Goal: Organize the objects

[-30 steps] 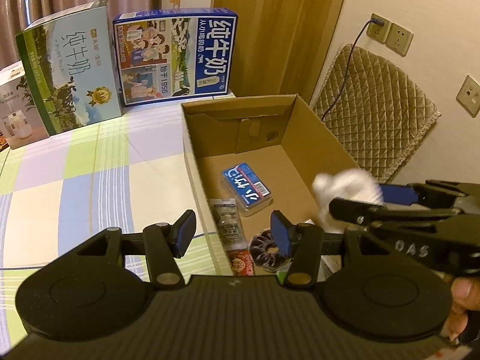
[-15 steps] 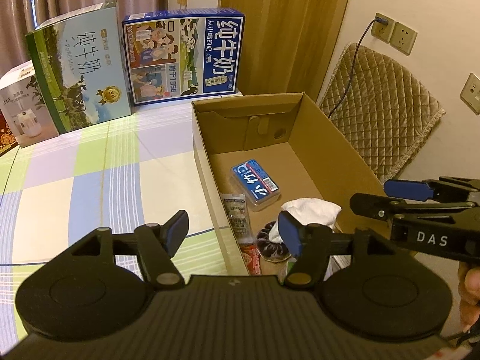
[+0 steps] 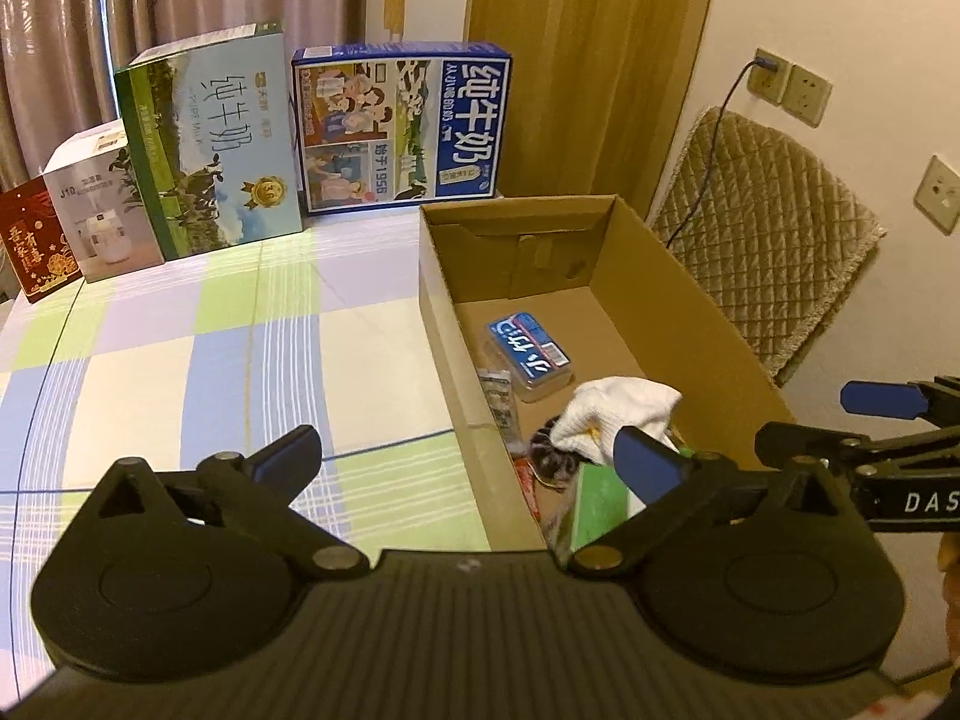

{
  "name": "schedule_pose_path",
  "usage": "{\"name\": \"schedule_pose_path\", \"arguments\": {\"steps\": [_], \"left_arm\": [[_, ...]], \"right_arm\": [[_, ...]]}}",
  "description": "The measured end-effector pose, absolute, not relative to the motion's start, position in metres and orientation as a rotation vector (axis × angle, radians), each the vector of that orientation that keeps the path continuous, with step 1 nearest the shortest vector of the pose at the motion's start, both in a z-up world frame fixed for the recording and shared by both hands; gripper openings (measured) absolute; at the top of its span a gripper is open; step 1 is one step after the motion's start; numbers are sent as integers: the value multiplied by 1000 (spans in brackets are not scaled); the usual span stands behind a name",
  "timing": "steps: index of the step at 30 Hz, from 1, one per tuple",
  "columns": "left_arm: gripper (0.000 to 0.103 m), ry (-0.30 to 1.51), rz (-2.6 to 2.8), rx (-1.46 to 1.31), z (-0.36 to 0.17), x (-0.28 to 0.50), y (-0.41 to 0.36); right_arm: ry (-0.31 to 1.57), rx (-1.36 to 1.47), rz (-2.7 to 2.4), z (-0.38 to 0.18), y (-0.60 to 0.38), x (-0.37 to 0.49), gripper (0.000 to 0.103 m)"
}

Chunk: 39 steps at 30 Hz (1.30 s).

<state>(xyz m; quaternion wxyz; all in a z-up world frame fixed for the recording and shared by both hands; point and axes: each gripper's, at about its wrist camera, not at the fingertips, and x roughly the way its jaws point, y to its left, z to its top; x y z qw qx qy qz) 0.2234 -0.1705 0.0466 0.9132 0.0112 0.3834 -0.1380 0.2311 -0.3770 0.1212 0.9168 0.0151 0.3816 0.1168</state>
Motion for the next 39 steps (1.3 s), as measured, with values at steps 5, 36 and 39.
{"name": "schedule_pose_path", "arguments": {"steps": [5,36,39], "left_arm": [[102,768,-296,-12,52,198,-163],[102,775,-224,-24,56,73,-139],[102,777,-233,-23,58,65,-141]], "right_arm": [[779,8,229,125,-375,208,101],[785,15,190,143,-378,93,101],[787,13,193,144,-378,86,101]]}}
